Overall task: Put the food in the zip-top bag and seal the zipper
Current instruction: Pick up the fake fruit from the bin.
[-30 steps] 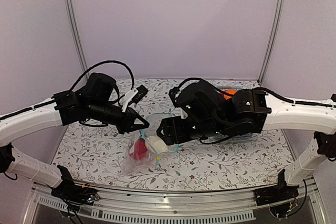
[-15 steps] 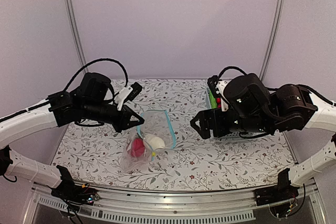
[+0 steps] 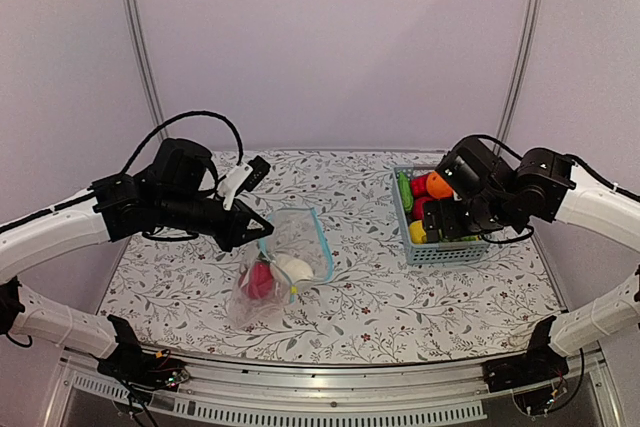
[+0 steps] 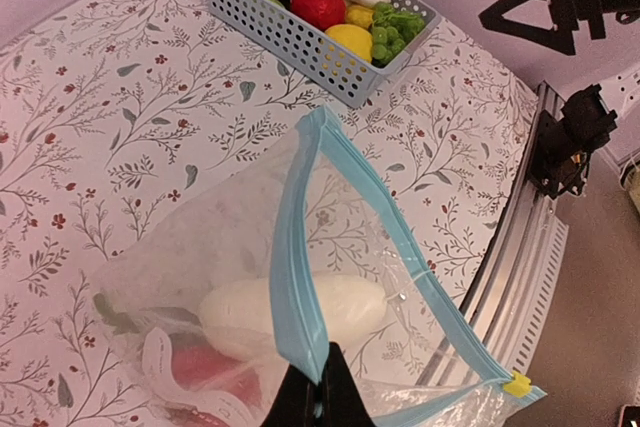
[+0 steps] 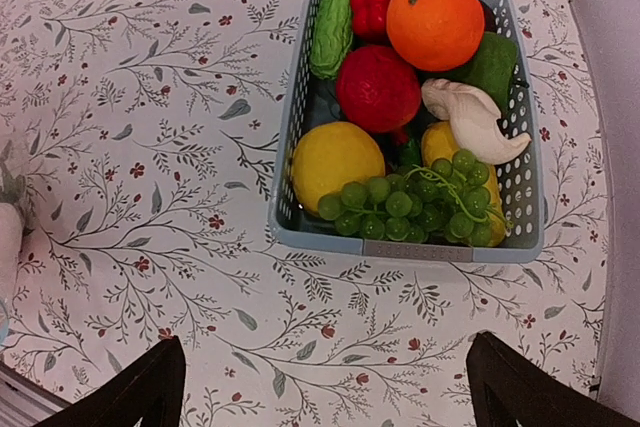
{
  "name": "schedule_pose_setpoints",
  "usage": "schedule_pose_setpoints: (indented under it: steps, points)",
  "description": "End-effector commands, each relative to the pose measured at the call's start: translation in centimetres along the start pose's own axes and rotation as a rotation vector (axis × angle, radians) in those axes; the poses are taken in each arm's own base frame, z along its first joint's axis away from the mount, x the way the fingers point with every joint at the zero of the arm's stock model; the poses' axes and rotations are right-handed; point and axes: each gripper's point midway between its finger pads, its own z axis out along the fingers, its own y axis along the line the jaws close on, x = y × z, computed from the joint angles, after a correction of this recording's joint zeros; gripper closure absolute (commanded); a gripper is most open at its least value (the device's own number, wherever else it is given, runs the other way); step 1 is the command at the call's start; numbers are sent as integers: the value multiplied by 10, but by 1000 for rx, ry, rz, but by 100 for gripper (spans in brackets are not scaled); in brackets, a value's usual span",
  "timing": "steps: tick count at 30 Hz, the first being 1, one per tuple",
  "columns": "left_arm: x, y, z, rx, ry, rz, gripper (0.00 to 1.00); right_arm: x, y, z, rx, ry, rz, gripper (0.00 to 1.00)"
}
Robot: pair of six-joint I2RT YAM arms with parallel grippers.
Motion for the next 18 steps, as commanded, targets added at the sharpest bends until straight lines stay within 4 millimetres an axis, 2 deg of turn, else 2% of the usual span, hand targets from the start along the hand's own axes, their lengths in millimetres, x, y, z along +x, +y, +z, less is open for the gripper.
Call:
schedule_pose_setpoints:
  steps: [1,8,18]
  points:
    - [1,7,1,-21,3,-3,100,7,-18,15,8,55,3,3]
    - [1,7,1,-17,3,-5,100,14,-29,52,-28,146,67,20]
    - [2,6,2,-14,9,-7,100,13,-20,90,-32,212,31,44]
